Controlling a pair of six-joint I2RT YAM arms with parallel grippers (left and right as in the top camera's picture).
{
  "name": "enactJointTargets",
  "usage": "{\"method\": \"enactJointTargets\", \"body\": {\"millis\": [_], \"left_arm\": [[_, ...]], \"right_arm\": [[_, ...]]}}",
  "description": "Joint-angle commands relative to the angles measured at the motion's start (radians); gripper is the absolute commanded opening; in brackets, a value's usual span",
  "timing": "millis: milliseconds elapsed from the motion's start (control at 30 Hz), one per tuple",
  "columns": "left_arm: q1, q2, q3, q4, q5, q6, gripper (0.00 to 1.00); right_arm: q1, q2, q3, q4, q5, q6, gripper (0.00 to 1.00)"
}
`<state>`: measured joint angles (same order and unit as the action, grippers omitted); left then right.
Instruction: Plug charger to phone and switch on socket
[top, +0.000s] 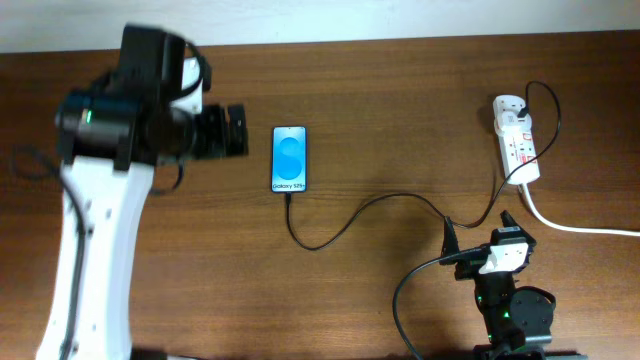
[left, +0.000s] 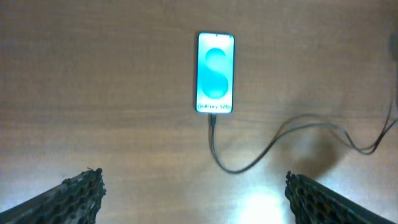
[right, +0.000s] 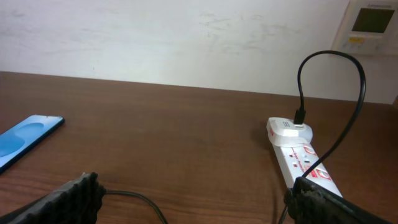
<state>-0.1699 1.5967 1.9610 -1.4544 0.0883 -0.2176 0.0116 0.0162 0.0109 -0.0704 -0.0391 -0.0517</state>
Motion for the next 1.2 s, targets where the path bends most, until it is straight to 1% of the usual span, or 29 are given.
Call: {"method": "enactJointTargets", "body": {"millis": [0, 33, 100, 233, 300, 367, 500, 767, 833, 867, 900, 933, 1000, 1033, 1167], "left_arm": [[0.012, -0.175, -0.196, -0.002, -0.007, 0.002, 0.99], [0.032, -0.246, -0.293, -0.003, -0.007, 0.002, 0.99], [0.063, -0.324, -0.394, -0.002, -0.007, 0.002, 0.99], [0.144, -0.522, -0.66, -0.002, -0.007, 0.002, 0.99], [0.151, -0.616, -0.787, -0.002, -0.007, 0.002, 0.99], [0.151, -0.681, -0.875, -0.003, -0.007, 0.002, 0.99], [0.151, -0.797, -0.985, -0.003, 0.001, 0.001, 0.99], [0.151, -0.927, -1.027, 0.001, 0.001, -0.008, 0.99], [0.151, -0.961, -1.027, 0.122, 0.001, -0.014, 0.99], [0.15, -0.993, -1.032, 0.238, 0.0, -0.014, 0.99], [0.151, -1.013, -1.044, 0.301, -0.008, -0.013, 0.99], [0.151, -1.053, -1.088, 0.417, -0.046, -0.013, 0.99], [0.151, -1.106, -1.169, 0.555, -0.094, -0.011, 0.99], [0.151, -1.136, -1.224, 0.637, -0.096, 0.027, 0.99], [0.151, -1.273, -1.487, 1.069, -0.092, 0.261, 0.99]], "right_arm": [[-0.005, -0.004, -0.005, -0.005, -0.009, 0.007, 0.99], [-0.005, -0.004, -0.005, -0.005, -0.009, 0.007, 0.98], [-0.005, -0.004, -0.005, -0.005, -0.009, 0.007, 0.98], [-0.005, -0.004, -0.005, -0.005, -0.009, 0.007, 0.98], [-0.005, -0.004, -0.005, -0.005, -0.009, 0.007, 0.98], [-0.005, -0.004, -0.005, -0.005, -0.009, 0.007, 0.98], [-0.005, -0.004, -0.005, -0.005, -0.009, 0.007, 0.98], [-0.005, -0.004, -0.005, -0.005, -0.009, 0.007, 0.98], [-0.005, -0.004, -0.005, -0.005, -0.009, 0.007, 0.98], [-0.005, -0.004, -0.005, -0.005, -0.009, 0.007, 0.98], [-0.005, -0.004, -0.005, -0.005, -0.009, 0.007, 0.98], [-0.005, -0.004, -0.005, -0.005, -0.009, 0.007, 0.98], [-0.005, -0.004, -0.005, -0.005, -0.009, 0.007, 0.99], [-0.005, -0.004, -0.005, -0.005, -0.009, 0.007, 0.98], [-0.005, -0.004, -0.005, -0.005, -0.009, 0.007, 0.98]]}}
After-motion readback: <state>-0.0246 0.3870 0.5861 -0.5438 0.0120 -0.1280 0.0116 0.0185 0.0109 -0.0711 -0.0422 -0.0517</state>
